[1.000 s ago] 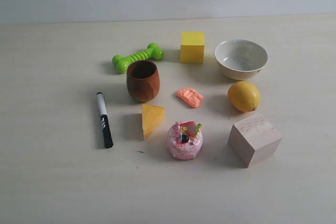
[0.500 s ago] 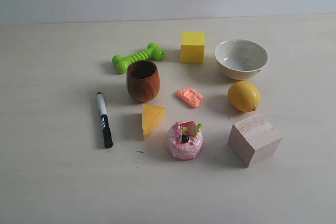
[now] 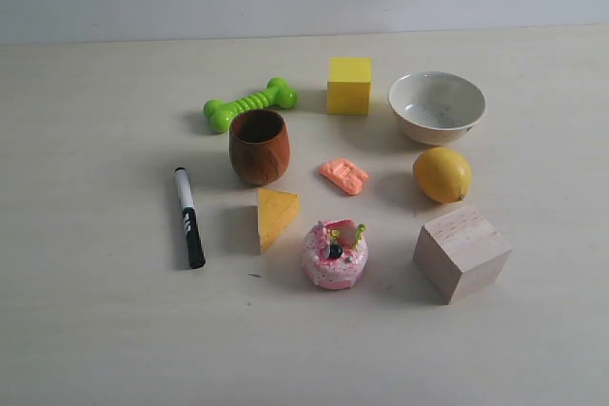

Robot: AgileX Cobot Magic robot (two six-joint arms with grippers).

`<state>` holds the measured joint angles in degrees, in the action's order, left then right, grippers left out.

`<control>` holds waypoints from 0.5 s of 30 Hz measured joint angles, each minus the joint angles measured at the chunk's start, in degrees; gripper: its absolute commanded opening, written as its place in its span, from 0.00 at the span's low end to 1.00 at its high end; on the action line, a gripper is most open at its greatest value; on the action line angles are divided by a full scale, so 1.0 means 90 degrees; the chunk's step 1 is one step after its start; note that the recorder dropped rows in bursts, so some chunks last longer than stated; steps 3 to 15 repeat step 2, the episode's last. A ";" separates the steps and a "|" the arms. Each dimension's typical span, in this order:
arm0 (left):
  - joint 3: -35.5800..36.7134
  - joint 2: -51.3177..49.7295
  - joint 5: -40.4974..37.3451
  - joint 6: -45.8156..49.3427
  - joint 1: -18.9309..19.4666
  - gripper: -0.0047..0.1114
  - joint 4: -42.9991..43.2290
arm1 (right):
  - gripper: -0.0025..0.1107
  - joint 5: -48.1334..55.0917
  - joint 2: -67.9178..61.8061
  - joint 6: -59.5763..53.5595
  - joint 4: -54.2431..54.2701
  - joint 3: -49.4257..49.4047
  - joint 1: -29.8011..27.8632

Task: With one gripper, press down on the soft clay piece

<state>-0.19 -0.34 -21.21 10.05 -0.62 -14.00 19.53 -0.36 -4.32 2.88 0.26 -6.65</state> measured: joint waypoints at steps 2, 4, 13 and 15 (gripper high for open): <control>0.0000 0.0000 0.0000 0.0000 0.0000 0.04 0.0000 | 0.02 0.0000 0.0000 0.0000 0.0000 0.0000 0.0000; 0.0000 0.0000 0.0000 0.0000 0.0000 0.04 0.0000 | 0.02 0.0000 0.0000 0.0000 0.0000 0.0000 0.0000; 0.0000 0.0000 0.0000 0.0000 0.0000 0.04 0.0000 | 0.02 0.0000 0.0000 0.0000 0.0000 0.0000 0.0000; 0.0000 0.0000 0.0000 0.0000 0.0000 0.04 0.0000 | 0.02 0.0000 0.0000 0.0000 0.0000 0.0000 0.0000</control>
